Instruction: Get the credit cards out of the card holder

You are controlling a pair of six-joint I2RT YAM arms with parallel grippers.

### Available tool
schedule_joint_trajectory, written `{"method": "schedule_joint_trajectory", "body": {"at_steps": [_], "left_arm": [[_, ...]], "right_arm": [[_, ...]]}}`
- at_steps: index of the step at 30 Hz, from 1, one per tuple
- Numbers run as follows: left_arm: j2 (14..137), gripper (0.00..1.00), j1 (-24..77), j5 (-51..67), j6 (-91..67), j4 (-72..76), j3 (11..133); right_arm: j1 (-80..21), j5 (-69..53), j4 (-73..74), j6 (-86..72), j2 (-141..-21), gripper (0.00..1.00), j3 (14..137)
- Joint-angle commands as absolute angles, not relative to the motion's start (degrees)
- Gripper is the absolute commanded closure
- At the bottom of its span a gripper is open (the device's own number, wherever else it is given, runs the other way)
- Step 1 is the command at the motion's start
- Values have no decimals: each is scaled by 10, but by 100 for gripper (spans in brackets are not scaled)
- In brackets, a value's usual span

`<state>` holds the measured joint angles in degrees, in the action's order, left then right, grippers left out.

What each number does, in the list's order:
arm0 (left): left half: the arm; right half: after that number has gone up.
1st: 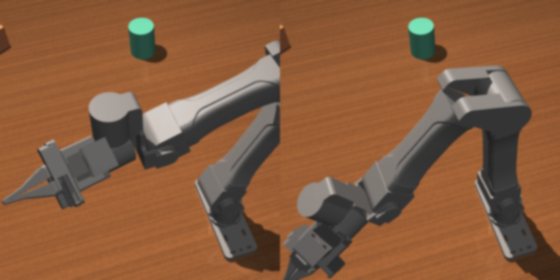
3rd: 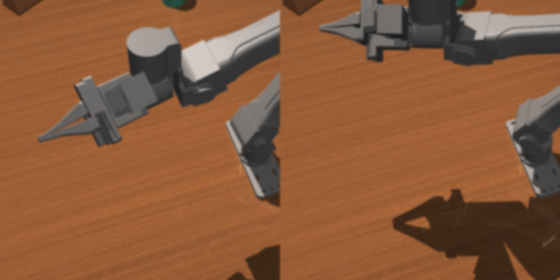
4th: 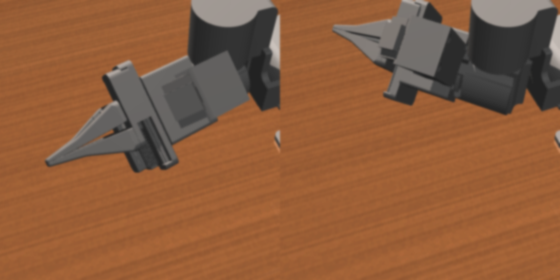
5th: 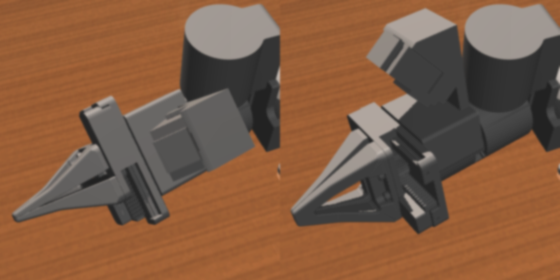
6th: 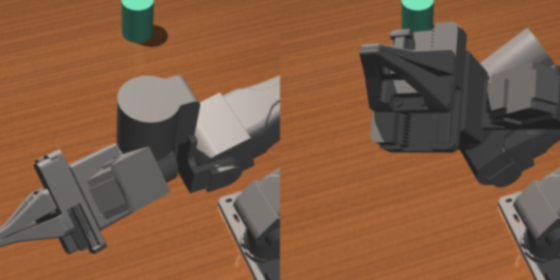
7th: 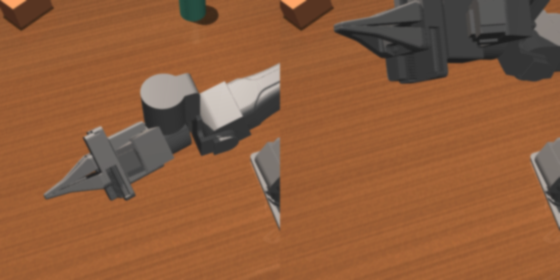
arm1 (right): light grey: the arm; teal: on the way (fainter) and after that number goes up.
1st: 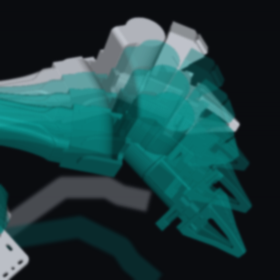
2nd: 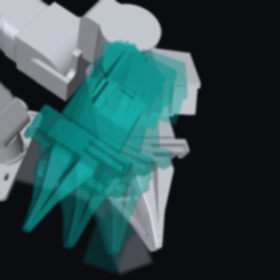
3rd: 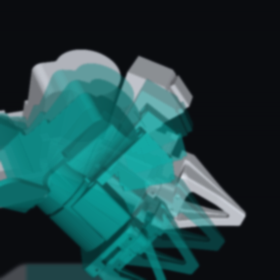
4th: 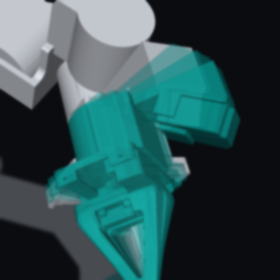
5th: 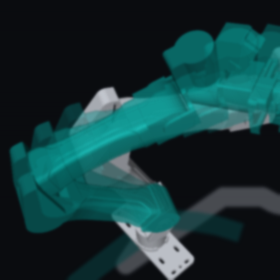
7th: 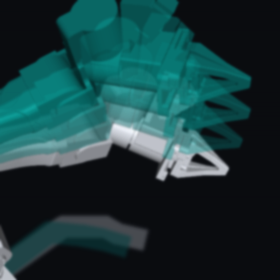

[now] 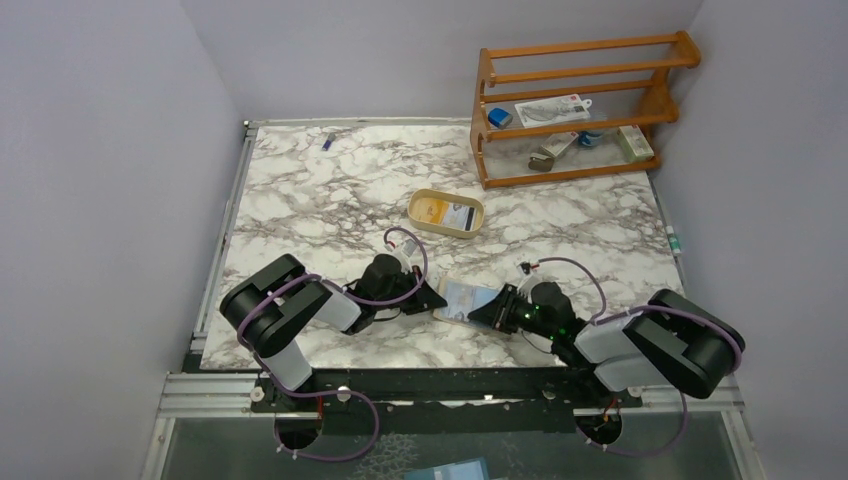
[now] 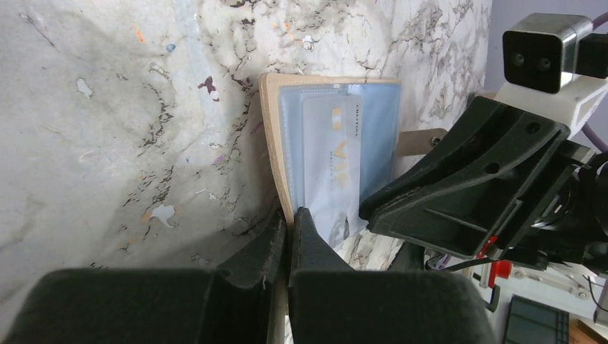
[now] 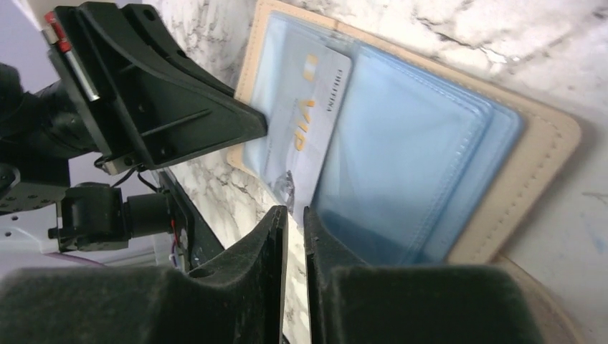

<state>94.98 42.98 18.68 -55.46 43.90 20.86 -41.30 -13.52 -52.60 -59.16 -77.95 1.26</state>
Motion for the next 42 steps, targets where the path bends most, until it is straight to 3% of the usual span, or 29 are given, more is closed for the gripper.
{"method": "schedule_joint_trajectory", "body": {"at_steps": [1,3,10,16,18,28,35,42], "left_arm": [[966,100,434,193,-535,374,193],[966,100,434,196,-535,376,194],[960,100,434,198,-535,375,192],[958,100,434,197,-535,375,187],[960,100,435,198,-534,375,188],[969,100,434,203,-532,376,196],[965,100,435,202,-532,377,188],[969,100,434,205,-531,377,193]], "right_arm": [[-416,-114,-479,-572,-789,82,12],[-416,-122,-506,-576,-816,80,15],[-416,-142,-594,-595,-907,58,23],[-416,-115,-543,-594,-869,56,10],[-416,-105,-526,-590,-849,58,6],[-415,-113,-550,-591,-875,98,16],[-415,-118,-575,-598,-891,99,10],[-411,-99,-519,-596,-823,99,-13]]}}
